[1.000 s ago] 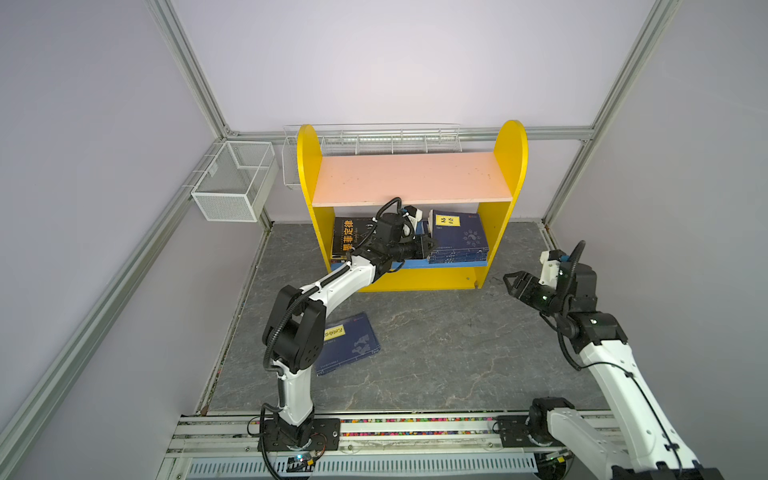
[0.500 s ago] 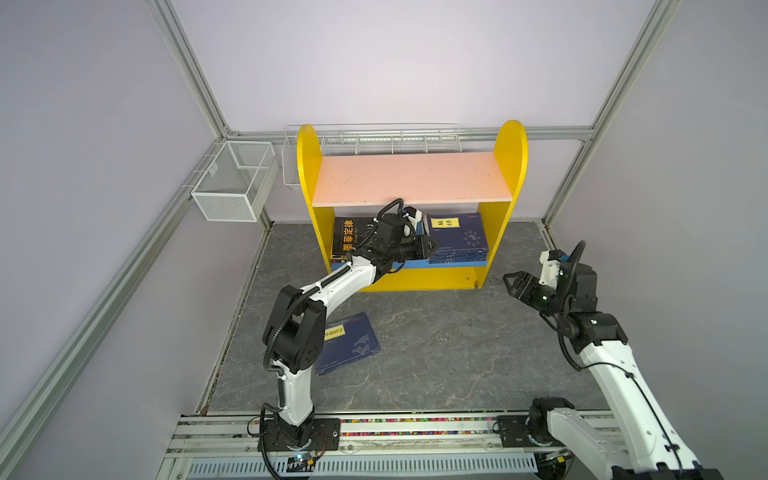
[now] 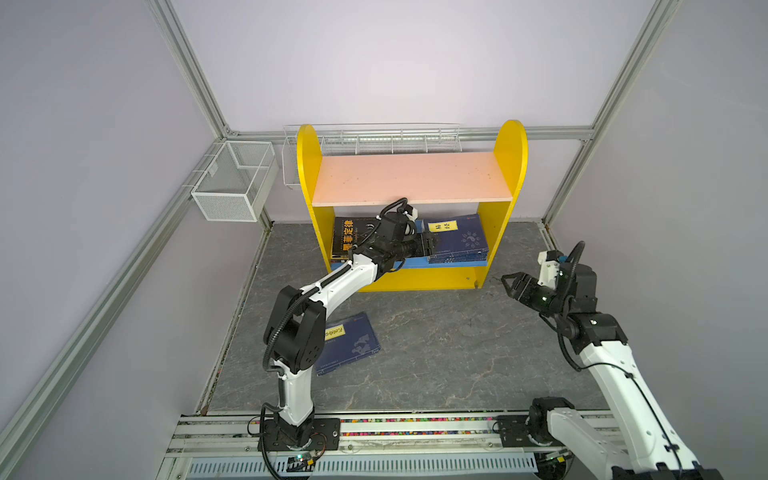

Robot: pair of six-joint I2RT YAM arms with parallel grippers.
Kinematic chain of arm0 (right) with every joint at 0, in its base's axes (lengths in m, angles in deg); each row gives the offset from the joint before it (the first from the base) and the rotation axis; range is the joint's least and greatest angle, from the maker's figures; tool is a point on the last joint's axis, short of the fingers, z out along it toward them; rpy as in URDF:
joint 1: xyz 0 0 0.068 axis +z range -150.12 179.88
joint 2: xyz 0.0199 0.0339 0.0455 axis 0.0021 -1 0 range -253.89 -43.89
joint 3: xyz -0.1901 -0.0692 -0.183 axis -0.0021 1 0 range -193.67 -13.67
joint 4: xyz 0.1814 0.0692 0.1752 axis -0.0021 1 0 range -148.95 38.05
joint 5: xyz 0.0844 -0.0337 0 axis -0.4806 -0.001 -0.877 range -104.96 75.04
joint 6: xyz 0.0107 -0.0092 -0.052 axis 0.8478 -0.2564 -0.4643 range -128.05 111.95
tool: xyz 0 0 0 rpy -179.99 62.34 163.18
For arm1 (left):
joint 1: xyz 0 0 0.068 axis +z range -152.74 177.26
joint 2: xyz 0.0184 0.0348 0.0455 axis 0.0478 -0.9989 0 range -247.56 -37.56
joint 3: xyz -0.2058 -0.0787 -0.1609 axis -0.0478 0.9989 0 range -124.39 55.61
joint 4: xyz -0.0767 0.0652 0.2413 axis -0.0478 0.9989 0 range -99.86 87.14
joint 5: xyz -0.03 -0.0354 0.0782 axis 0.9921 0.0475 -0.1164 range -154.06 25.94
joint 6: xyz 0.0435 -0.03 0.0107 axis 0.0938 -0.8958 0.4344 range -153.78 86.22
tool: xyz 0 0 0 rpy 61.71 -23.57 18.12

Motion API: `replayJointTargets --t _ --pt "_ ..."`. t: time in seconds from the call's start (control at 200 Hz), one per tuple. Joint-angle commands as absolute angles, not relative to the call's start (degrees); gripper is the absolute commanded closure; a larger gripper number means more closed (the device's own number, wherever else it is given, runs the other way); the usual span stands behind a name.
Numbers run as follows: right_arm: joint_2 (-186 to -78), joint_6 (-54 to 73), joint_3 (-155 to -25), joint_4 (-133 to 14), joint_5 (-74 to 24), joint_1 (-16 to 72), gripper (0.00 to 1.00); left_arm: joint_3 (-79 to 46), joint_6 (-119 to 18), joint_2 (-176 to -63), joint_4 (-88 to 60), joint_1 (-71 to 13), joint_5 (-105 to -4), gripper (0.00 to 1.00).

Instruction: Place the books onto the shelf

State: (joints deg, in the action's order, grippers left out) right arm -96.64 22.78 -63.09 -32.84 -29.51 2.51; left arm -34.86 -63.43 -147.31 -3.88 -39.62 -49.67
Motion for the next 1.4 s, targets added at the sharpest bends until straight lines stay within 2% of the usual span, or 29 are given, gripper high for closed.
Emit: replayJointTargets --t 0.0,0.28,0.435,0.535,0.665,0.775,0.895,1.16,1.395 --pt "-98.2 20.8 -63.6 -33.8 -32.1 3.7 0.41 -37.1 -61.4 -145.1 -4.7 -39.7 -52.2 0.28" --pt "-105.9 15.5 -69.5 -32.1 -23.7 18.4 0.6 -26.2 -59.4 -136.9 -11.1 -40.9 -54.0 0.27" --pt "-114.1 15.0 -74.5 -32.2 -18.4 24.5 0.68 -17.4 -58.6 -127.7 -11.3 -41.4 -60.2 0.27" --pt "-119.8 14.2 -78.6 -32.4 -15.8 27.6 0.68 -10.5 -61.1 -119.5 -8.6 -41.4 -68.7 0.27" --pt "-127.1 14.7 -83.8 -31.5 -12.4 30.1 0.69 -2.8 -69.7 -110.3 2.7 -39.2 -82.8 0.26" --pt "-132.4 16.1 -87.7 -30.8 -11.5 30.5 0.69 5.7 -76.9 -103.0 9.0 -33.0 -84.3 0.25" --pt "-137.4 16.3 -91.6 -30.2 -11.0 30.4 0.69 13.2 -77.7 -95.7 15.4 -27.6 -86.6 0.25" --pt "-144.6 15.2 -98.8 -29.1 -11.1 30.4 0.69 23.6 -78.1 -85.0 22.1 -15.5 -75.5 0.25" --pt "-145.9 14.9 -99.9 -30.1 -11.1 30.2 0.69 25.7 -75.8 -86.4 23.8 -15.0 -71.4 0.25"
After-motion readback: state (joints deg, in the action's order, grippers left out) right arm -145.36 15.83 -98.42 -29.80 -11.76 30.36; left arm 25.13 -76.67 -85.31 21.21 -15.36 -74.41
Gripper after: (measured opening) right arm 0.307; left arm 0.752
